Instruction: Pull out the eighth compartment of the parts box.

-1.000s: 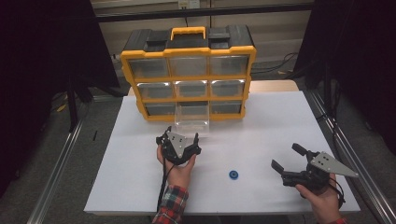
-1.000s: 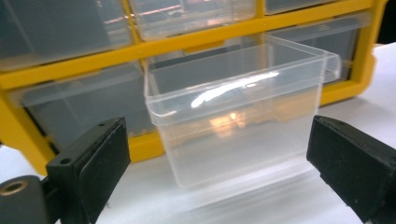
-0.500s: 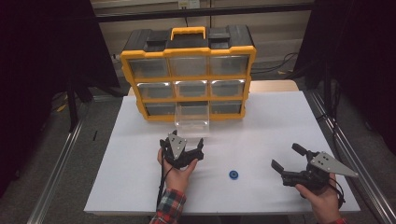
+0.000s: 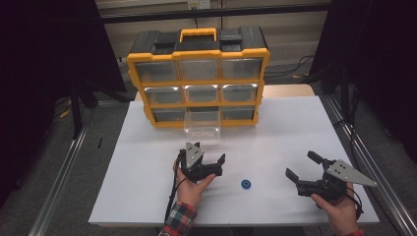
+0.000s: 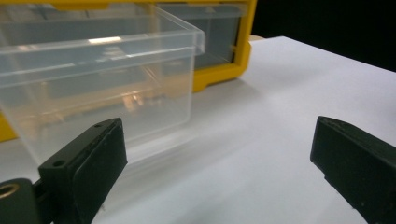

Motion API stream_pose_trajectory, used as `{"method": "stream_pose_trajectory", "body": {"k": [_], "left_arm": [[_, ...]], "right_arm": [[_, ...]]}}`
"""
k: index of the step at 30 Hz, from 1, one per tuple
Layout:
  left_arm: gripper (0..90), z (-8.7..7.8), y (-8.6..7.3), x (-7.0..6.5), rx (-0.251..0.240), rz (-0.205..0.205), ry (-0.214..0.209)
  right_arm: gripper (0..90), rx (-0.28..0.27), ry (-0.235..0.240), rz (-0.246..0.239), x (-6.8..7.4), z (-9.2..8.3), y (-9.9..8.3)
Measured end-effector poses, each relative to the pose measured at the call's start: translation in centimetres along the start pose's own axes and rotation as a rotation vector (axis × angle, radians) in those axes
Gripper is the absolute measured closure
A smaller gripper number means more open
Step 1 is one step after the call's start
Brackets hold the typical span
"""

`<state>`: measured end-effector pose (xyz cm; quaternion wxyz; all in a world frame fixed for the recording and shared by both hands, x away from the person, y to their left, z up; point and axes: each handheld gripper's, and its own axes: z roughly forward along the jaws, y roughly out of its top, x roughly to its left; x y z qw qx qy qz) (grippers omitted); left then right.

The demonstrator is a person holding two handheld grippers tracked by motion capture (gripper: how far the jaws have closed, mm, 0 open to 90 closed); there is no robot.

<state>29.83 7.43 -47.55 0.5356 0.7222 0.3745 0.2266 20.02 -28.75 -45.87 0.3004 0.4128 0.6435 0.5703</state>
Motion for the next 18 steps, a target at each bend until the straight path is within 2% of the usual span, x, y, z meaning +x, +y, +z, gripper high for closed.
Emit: {"method": "stream_pose_trajectory", "body": {"k": [4,5,8,12,18], "left_arm": [[3.3,0.3,0.2,-0.6,0.028,0.014,-0.061],[3.3,0.4,0.2,-0.8,0.03,0.006,-0.091],[3.1,0.6,0.2,-1.2,0.051,0.014,-0.128],[2.8,0.9,0.3,-1.7,0.052,0.01,-0.163],[2.4,1.0,0.6,-1.9,0.067,0.005,-0.186]], "right_arm": [[1.1,0.0,-0.003,-0.002,0.0,0.0,0.0],[1.2,0.001,-0.002,-0.001,0.0,0.0,0.0],[1.3,0.0,-0.002,-0.001,0.0,0.0,0.0],[1.3,-0.003,-0.011,0.005,0.0,0.0,0.0],[1.4,-0.002,-0.009,0.006,0.0,0.0,0.0]]}}
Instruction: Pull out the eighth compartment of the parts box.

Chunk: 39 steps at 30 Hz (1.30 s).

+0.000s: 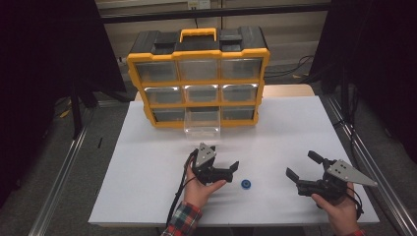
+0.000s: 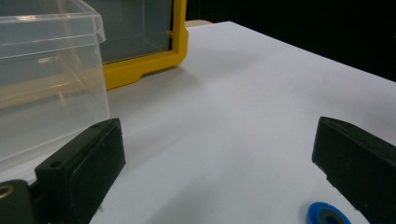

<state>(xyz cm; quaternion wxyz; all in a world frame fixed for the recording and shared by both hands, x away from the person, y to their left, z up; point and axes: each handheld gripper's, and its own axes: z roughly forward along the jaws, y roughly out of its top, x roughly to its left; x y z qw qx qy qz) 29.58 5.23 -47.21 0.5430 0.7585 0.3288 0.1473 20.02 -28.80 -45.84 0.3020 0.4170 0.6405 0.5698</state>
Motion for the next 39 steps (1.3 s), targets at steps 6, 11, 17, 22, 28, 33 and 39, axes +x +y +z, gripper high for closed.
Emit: {"method": "stream_pose_trajectory", "body": {"k": [6,11,17,22,28,33,39], "left_arm": [[2.3,0.4,0.1,-0.4,0.022,-0.012,-0.046],[2.3,0.8,0.1,-0.6,0.037,-0.006,-0.085],[2.3,1.2,0.0,-1.0,0.068,0.011,-0.103],[2.5,1.4,-0.2,-1.2,0.098,0.027,-0.137],[2.5,1.6,-0.4,-1.5,0.119,0.035,-0.166],[4.5,1.8,-0.5,-1.9,0.146,0.065,-0.199],[10.5,1.9,-0.6,-2.3,0.163,0.101,-0.225]], "right_arm": [[1.4,-0.001,0.0,-0.003,0.0,0.0,0.0],[1.4,0.001,0.0,-0.001,0.0,0.0,0.0],[1.4,0.0,-0.001,-0.001,0.0,0.0,0.0],[1.4,0.001,-0.003,0.0,0.0,0.0,0.0],[1.4,0.002,-0.004,-0.001,0.0,0.0,0.0],[1.5,0.0,-0.006,-0.003,0.0,0.0,0.0],[1.5,0.002,-0.007,0.0,0.0,0.0,0.0]]}}
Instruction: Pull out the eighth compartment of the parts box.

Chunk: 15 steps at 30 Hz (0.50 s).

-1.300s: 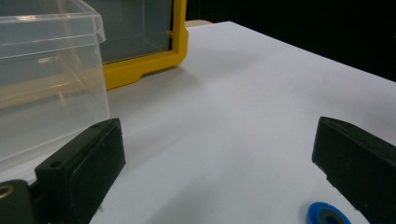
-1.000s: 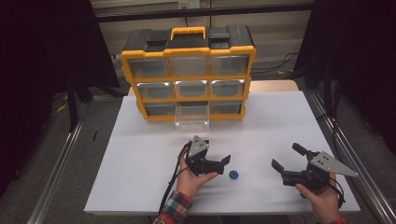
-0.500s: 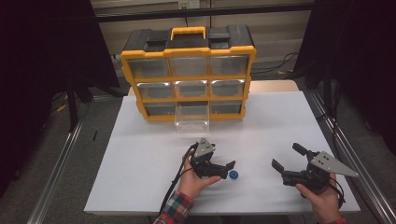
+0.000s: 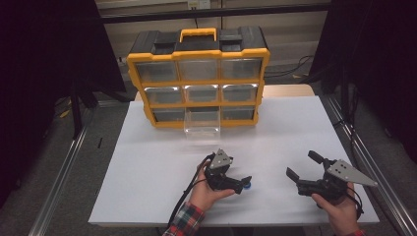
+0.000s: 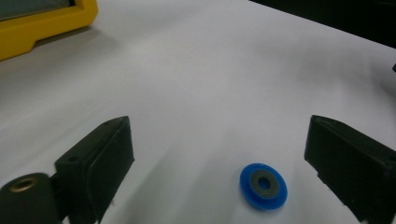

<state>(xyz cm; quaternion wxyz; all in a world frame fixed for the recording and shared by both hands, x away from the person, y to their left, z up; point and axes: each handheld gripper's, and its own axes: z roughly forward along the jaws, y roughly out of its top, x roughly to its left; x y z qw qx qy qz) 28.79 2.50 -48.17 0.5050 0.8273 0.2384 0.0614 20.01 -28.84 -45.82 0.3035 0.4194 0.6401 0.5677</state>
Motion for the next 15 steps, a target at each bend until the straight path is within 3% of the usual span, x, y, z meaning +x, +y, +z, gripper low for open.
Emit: {"method": "stream_pose_trajectory", "body": {"k": [4,5,7,10,15], "left_arm": [[16.8,0.04,0.06,-0.14,0.021,0.029,-0.006],[18.0,0.14,0.0,-0.27,0.021,0.014,-0.022],[22.4,0.24,0.07,-0.35,0.054,0.046,-0.038],[25.9,0.45,0.14,-0.6,0.092,0.06,-0.068],[32.2,0.72,0.17,-0.94,0.11,0.09,-0.101]], "right_arm": [[1.5,-0.001,-0.005,-0.002,-0.06,0.01,0.0],[1.5,0.0,-0.006,-0.002,-0.06,0.0,0.0],[1.5,0.0,-0.006,-0.003,-0.06,0.0,0.0],[1.5,-0.001,-0.007,-0.004,-0.06,0.0,0.0],[1.6,-0.002,-0.009,-0.003,-0.05,-0.01,0.01]]}}
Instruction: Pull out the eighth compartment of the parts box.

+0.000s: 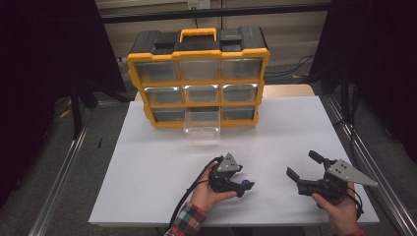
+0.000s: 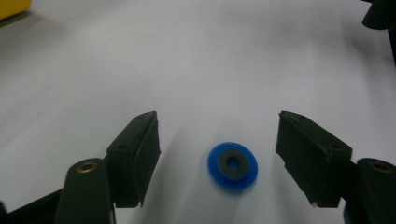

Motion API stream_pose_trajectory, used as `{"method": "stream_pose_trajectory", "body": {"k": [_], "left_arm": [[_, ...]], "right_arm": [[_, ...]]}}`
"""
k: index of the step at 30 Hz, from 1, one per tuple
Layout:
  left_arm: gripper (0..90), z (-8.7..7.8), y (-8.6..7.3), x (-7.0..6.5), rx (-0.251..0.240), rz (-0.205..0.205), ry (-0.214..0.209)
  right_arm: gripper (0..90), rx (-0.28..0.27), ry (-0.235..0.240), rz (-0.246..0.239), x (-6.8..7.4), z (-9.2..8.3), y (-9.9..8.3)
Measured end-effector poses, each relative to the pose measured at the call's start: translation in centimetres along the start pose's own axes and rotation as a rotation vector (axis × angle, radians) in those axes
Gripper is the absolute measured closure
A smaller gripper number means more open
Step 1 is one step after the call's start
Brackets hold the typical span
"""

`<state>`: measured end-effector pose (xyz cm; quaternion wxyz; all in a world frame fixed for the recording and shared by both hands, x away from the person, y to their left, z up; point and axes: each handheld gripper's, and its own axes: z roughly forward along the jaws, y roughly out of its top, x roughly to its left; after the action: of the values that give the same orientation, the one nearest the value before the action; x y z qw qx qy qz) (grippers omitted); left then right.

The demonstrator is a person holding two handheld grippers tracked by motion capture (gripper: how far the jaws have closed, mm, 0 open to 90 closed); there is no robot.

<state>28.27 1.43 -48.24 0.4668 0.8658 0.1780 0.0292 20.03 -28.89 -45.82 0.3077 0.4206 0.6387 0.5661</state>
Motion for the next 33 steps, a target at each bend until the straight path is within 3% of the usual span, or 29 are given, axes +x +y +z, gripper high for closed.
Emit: {"method": "stream_pose_trajectory", "body": {"k": [3,5,7,10,16,19,21,22,24,25,27,28,33], "left_arm": [[37.3,0.07,0.01,-0.22,0.021,0.017,-0.006],[42.2,0.16,0.01,-0.22,-0.001,0.013,-0.023],[45.5,0.12,0.05,-0.21,0.025,0.026,-0.018],[48.2,0.24,0.0,-0.19,0.032,0.033,-0.044],[53.3,0.42,0.07,-0.23,0.102,0.047,-0.038],[55.2,0.67,-0.05,-0.16,0.09,0.031,-0.045],[55.6,0.65,-0.03,-0.09,0.095,0.039,-0.041],[55.8,0.52,0.06,-0.04,0.121,0.05,-0.033],[56.0,0.62,0.03,-0.04,0.109,0.037,-0.038],[56.0,0.56,0.06,0.04,0.121,0.053,-0.04],[56.8,0.66,0.03,-0.07,0.11,0.046,-0.034],[58.0,0.57,0.06,0.04,0.125,0.069,-0.029],[62.2,0.55,0.1,-0.04,0.129,0.062,-0.019]], "right_arm": [[1.5,0.0,0.0,0.0,0.01,0.01,0.0],[1.5,0.0,0.001,0.0,0.02,0.02,0.0],[1.6,0.001,0.004,-0.001,0.0,0.02,0.0],[1.6,0.0,0.004,-0.003,0.0,0.02,0.0],[1.5,0.0,0.001,0.0,0.02,0.02,0.01],[1.5,0.002,0.004,-0.002,0.01,0.01,0.0],[1.5,0.0,0.002,-0.002,0.01,0.02,0.01],[1.5,-0.001,0.002,-0.001,0.02,0.0,0.01],[1.5,0.0,0.0,-0.001,0.0,0.0,0.01],[1.5,0.0,0.0,-0.001,-0.02,0.01,0.01],[1.5,0.0,-0.001,-0.002,0.0,0.01,0.02],[1.5,0.0,0.0,-0.004,-0.01,0.02,0.01],[1.5,-0.001,0.0,-0.004,-0.01,-0.01,0.03]]}}
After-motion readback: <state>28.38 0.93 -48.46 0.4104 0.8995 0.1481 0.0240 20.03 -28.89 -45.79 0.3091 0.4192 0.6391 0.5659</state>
